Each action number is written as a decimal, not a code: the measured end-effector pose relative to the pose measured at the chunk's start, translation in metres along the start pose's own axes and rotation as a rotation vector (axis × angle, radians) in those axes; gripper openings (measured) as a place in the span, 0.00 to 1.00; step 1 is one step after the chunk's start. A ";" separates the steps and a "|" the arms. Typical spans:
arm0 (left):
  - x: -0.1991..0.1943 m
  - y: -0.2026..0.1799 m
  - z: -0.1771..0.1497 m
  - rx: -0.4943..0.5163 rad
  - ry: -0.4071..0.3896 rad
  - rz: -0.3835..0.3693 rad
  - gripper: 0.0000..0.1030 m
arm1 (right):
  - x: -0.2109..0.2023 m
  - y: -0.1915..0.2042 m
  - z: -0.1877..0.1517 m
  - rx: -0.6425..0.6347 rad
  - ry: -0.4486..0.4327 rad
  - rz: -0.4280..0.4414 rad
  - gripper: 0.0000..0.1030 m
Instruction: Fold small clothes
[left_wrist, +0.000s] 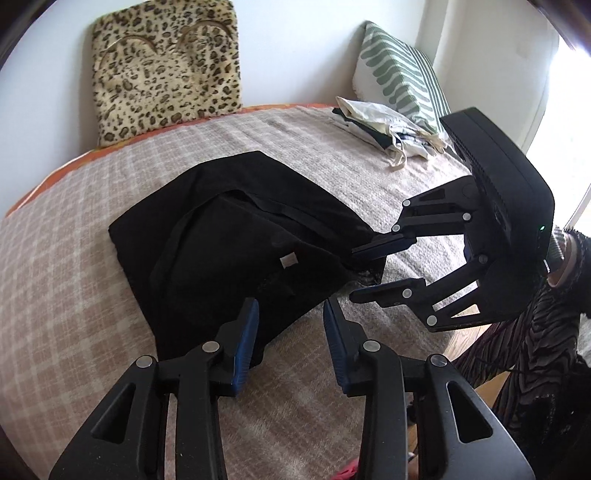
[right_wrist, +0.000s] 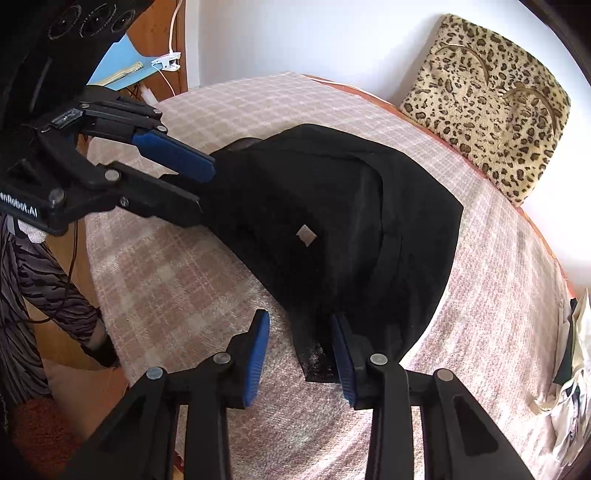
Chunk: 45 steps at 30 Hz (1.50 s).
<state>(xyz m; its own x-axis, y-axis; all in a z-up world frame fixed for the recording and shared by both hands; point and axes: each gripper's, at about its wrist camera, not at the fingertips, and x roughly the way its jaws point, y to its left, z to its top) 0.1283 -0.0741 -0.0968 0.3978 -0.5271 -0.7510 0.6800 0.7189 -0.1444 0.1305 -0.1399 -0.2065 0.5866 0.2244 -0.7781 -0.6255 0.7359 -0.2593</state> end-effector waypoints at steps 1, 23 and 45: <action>0.006 -0.004 0.002 0.029 0.011 0.020 0.34 | 0.001 -0.001 -0.001 0.000 0.003 -0.002 0.27; 0.023 0.008 -0.017 -0.075 0.091 -0.102 0.02 | -0.012 -0.021 -0.018 0.055 0.005 -0.014 0.00; 0.019 0.181 -0.009 -0.739 -0.025 -0.139 0.22 | 0.019 -0.138 -0.027 0.714 -0.099 0.277 0.37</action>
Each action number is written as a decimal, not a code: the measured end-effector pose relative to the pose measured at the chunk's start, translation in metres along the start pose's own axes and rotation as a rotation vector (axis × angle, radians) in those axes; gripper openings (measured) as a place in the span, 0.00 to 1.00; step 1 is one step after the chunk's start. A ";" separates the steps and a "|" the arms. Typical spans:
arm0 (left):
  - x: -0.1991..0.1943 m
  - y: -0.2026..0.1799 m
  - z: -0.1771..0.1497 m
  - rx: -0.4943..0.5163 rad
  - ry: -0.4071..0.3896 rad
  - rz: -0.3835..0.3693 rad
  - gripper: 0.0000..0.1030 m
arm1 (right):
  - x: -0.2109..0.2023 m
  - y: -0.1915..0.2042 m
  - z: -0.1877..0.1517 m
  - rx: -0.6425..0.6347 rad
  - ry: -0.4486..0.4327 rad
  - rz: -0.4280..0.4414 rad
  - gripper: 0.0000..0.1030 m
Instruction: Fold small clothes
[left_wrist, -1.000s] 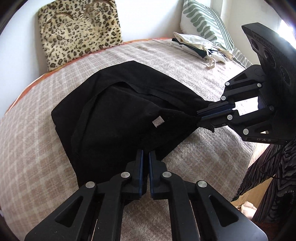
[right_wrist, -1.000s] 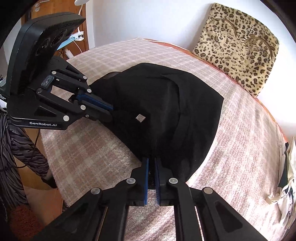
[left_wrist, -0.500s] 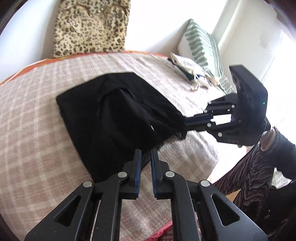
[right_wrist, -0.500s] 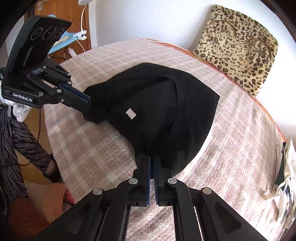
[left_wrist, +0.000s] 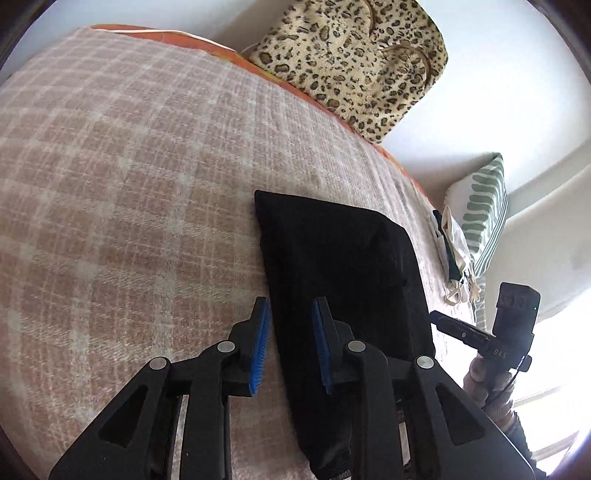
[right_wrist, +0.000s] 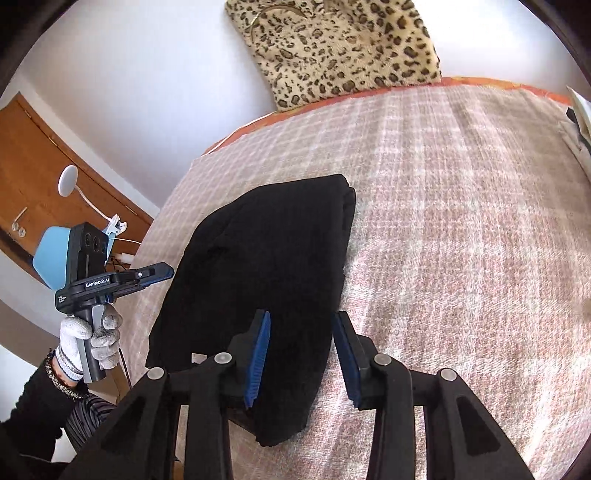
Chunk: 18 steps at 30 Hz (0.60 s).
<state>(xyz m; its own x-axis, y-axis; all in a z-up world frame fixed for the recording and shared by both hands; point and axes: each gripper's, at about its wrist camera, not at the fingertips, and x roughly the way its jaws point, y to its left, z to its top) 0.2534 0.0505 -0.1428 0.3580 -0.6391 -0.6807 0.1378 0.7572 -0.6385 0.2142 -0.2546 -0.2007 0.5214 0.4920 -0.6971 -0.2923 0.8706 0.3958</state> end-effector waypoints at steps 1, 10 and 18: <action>0.003 -0.001 0.003 0.004 0.003 -0.001 0.22 | 0.002 -0.002 -0.002 0.005 0.007 0.008 0.37; 0.022 -0.010 0.011 0.039 0.008 0.036 0.27 | 0.012 -0.004 -0.006 0.006 0.051 0.038 0.37; 0.025 -0.022 0.009 0.147 -0.050 0.124 0.02 | 0.023 -0.001 -0.002 -0.018 0.083 0.009 0.13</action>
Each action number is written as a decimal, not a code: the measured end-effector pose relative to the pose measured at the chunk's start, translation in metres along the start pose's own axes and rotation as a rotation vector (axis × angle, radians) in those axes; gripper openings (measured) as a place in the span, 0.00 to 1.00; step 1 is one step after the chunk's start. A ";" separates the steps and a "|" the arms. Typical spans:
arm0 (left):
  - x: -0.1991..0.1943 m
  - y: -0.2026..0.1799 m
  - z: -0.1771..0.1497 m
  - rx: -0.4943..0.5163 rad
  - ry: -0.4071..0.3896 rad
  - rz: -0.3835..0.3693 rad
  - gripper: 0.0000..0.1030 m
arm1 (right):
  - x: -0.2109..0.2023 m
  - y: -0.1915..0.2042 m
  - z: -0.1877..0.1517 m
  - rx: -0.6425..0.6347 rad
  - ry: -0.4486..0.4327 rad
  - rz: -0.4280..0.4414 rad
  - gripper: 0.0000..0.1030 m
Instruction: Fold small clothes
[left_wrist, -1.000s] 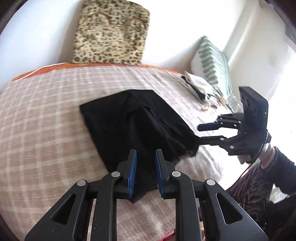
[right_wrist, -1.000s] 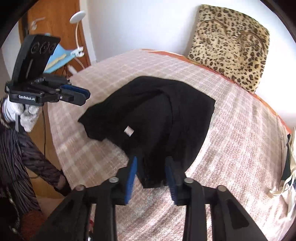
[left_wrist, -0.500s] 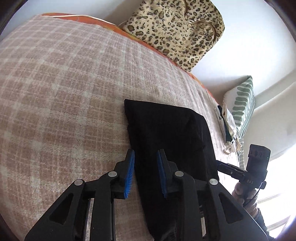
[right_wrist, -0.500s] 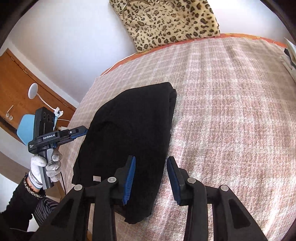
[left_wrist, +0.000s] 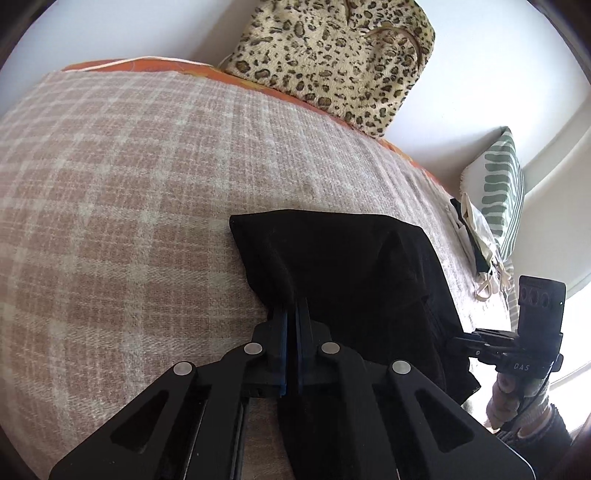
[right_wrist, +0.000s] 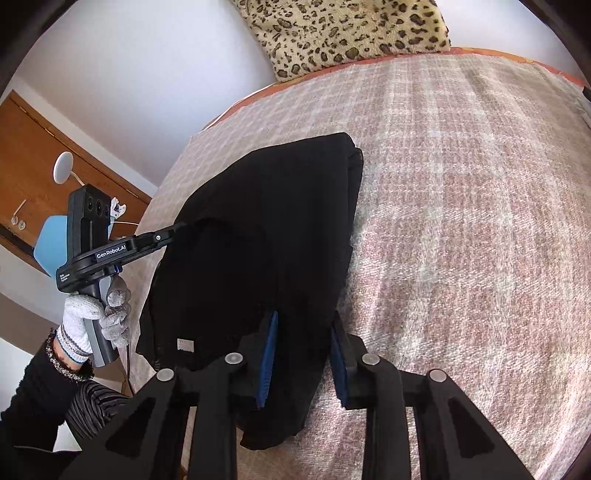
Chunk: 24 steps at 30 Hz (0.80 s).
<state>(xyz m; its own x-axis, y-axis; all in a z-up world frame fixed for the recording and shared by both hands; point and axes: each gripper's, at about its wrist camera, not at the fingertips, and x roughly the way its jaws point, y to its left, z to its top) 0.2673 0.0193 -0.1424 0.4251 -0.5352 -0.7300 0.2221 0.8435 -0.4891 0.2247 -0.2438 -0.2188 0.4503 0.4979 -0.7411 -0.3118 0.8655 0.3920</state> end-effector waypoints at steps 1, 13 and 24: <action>-0.003 -0.001 0.000 0.018 -0.012 0.031 0.02 | 0.000 0.000 0.002 -0.011 0.002 -0.024 0.05; -0.034 -0.007 -0.008 0.060 -0.046 0.053 0.07 | -0.045 0.023 -0.002 -0.164 -0.111 -0.040 0.38; -0.008 -0.063 -0.065 0.290 0.131 -0.022 0.07 | 0.009 0.072 -0.052 -0.445 0.082 -0.042 0.33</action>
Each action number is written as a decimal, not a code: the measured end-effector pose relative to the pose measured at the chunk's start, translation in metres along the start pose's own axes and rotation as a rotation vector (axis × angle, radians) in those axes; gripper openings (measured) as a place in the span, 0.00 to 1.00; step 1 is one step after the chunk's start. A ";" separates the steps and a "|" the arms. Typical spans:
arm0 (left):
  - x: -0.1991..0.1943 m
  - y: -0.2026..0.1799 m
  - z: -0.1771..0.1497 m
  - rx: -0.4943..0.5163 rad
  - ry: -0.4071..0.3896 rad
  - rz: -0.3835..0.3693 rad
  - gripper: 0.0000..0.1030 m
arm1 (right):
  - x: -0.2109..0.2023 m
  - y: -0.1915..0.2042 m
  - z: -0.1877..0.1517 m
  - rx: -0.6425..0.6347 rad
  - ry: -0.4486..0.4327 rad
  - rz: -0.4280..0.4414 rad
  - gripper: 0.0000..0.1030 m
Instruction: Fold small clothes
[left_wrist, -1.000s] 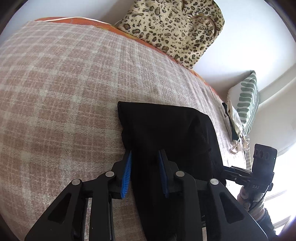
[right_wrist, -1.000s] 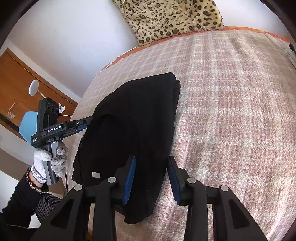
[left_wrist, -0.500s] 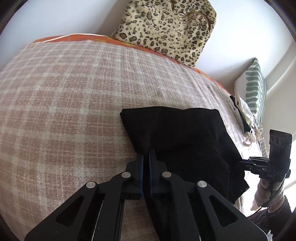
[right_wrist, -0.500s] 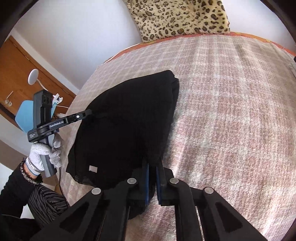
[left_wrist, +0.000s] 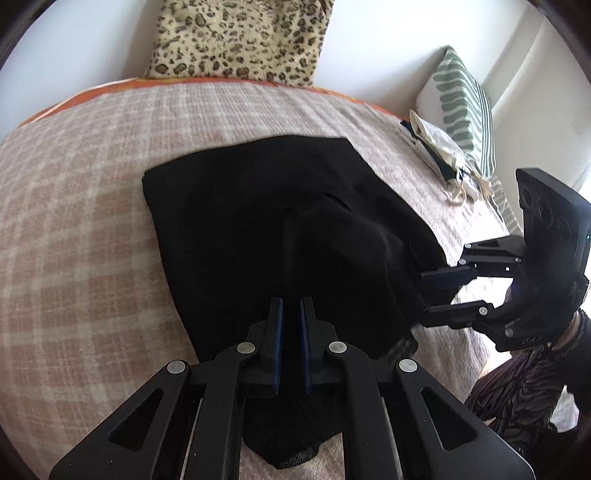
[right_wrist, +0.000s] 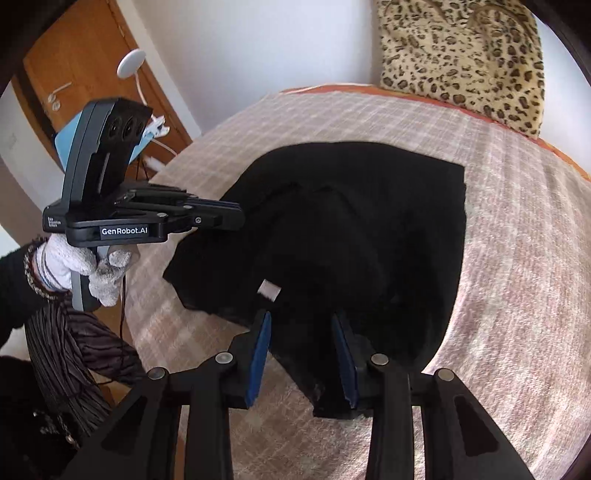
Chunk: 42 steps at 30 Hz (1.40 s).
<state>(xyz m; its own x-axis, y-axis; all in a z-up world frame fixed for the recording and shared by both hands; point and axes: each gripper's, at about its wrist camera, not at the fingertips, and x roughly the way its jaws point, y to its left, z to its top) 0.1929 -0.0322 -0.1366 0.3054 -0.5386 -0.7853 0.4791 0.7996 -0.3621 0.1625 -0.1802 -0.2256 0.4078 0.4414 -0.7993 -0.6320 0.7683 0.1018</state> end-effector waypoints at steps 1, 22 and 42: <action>-0.002 -0.006 -0.009 0.041 -0.007 0.004 0.07 | 0.000 0.002 -0.007 -0.021 0.027 0.014 0.32; 0.020 -0.058 -0.005 0.234 0.049 -0.039 0.11 | -0.017 -0.057 -0.013 0.210 -0.028 -0.057 0.30; -0.025 0.014 0.003 -0.039 -0.040 -0.012 0.22 | 0.005 -0.014 0.061 0.168 -0.161 0.104 0.33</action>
<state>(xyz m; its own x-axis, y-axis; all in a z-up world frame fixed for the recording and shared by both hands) 0.1949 -0.0080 -0.1205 0.3329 -0.5583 -0.7599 0.4511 0.8020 -0.3915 0.2139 -0.1603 -0.1950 0.4550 0.5799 -0.6758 -0.5628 0.7754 0.2865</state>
